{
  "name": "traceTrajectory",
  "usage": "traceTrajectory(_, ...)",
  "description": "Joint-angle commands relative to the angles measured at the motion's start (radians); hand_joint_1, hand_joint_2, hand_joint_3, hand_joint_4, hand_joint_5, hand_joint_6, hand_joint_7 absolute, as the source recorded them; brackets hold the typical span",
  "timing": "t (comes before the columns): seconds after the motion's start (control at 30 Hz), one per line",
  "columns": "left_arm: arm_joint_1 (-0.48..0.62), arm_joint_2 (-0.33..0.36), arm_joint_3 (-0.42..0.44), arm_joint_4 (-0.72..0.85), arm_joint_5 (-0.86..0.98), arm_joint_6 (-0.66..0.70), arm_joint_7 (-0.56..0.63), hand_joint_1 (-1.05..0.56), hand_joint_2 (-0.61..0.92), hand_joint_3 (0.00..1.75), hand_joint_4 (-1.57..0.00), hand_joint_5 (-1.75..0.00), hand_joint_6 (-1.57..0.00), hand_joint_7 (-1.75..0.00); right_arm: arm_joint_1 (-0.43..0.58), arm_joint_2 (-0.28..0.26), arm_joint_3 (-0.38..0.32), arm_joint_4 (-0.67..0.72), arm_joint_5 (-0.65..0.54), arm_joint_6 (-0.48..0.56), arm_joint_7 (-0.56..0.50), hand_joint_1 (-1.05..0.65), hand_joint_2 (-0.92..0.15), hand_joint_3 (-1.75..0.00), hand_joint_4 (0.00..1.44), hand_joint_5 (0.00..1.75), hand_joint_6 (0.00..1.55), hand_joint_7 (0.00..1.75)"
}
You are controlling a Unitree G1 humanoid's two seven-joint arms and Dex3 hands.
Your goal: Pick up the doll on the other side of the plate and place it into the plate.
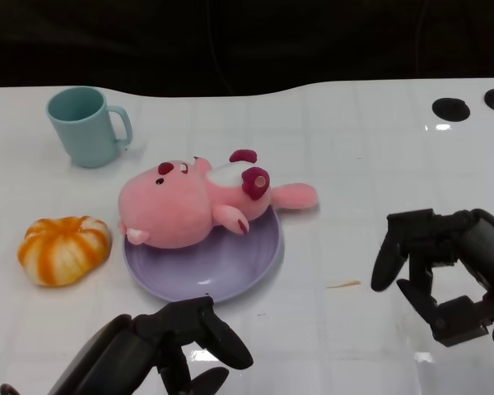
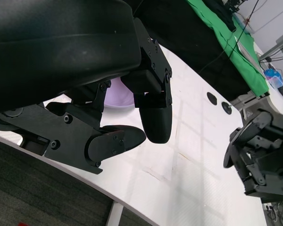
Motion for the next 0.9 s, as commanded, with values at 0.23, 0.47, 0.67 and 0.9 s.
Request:
traceTrajectory(0.23, 0.021, 0.016, 0.016, 0.007, -0.015, -0.038, 0.009, -0.21, 0.81, 0.62, -0.66, -1.69, -0.64, -1.05, -0.005, -0.02, -0.006, 0.011, 0.011, -0.004, 0.011, 0.12, -0.28, -1.5, 0.9, 1.75, 0.81, 1.52)
traceTrajectory(0.47, 0.033, 0.018, 0.048, 0.015, -0.036, -0.056, 0.005, -0.21, 0.8, 0.61, -0.64, -1.64, -0.65, -1.06, -0.002, -0.033, 0.026, 0.006, -0.016, -0.024, 0.025, 0.09, -0.26, -1.48, 0.91, 1.75, 0.81, 1.52)
traceTrajectory(0.67, 0.04, 0.02, 0.066, 0.013, -0.057, -0.044, -0.002, -0.22, 0.8, 0.62, -0.64, -1.56, -0.64, -1.07, -0.001, -0.034, 0.042, -0.014, -0.03, -0.005, 0.022, 0.09, -0.25, -1.47, 0.91, 1.75, 0.81, 1.51)
traceTrajectory(0.9, 0.054, 0.037, 0.082, 0.018, -0.07, -0.065, -0.007, -0.23, 0.83, 0.57, -0.64, -1.56, -0.64, -1.06, 0.004, -0.044, 0.054, -0.033, -0.067, 0.004, 0.024, 0.07, -0.26, -1.47, 0.91, 1.75, 0.8, 1.49)
